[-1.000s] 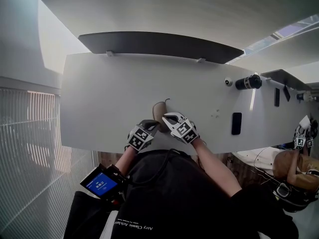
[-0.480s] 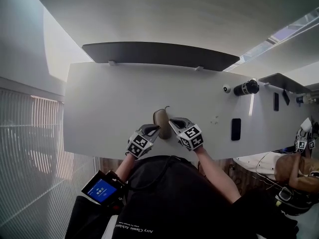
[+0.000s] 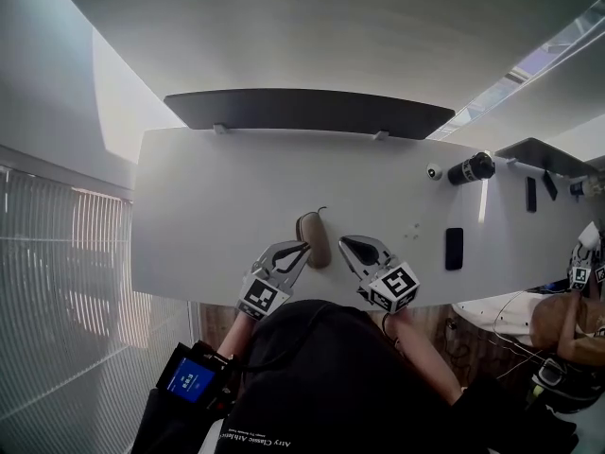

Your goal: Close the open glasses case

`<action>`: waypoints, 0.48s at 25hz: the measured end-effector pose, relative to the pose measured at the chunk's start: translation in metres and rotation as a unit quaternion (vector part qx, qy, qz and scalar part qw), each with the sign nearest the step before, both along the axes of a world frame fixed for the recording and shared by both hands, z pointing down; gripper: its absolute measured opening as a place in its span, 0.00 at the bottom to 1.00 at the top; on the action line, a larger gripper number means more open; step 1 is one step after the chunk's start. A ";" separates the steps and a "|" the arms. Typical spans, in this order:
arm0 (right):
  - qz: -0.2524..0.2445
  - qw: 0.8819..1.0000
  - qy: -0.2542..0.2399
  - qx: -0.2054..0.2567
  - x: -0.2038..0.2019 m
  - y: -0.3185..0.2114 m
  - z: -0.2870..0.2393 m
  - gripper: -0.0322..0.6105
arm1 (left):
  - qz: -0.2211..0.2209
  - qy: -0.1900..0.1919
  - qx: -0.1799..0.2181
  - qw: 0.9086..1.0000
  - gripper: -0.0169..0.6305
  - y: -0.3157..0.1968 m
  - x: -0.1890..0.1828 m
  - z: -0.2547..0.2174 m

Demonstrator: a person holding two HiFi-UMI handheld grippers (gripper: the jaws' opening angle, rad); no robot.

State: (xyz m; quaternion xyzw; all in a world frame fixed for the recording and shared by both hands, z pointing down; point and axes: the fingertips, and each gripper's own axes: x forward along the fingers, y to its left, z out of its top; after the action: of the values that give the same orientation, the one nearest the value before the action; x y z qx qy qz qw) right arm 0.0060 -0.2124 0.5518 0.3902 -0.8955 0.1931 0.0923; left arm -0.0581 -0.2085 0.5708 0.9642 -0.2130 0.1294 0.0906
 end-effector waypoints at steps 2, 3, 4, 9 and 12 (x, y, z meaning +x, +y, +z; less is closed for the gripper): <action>0.000 1.000 -0.011 0.006 -0.003 0.002 -0.007 0.06 | -0.008 0.000 0.002 1.000 0.06 0.002 -0.005 -0.005; 0.001 1.000 -0.017 0.006 -0.002 0.003 -0.008 0.06 | -0.010 -0.002 0.000 1.000 0.06 0.004 -0.007 -0.005; 0.002 1.000 -0.020 0.006 -0.002 0.004 -0.007 0.06 | -0.012 -0.006 -0.003 1.000 0.06 0.005 -0.008 -0.004; -0.001 1.000 0.004 0.004 0.003 0.017 0.006 0.06 | -0.021 -0.023 -0.013 0.999 0.06 0.018 -0.012 0.005; -0.002 1.000 0.004 0.006 0.007 0.024 0.007 0.06 | -0.030 -0.026 -0.017 0.999 0.06 0.026 -0.009 0.004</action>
State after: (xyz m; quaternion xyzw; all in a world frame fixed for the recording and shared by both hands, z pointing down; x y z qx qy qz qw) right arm 0.0132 -0.1881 0.5586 0.3899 -0.8969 0.1863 0.0942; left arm -0.0675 -0.1826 0.5750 0.9521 -0.2416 0.1549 0.1055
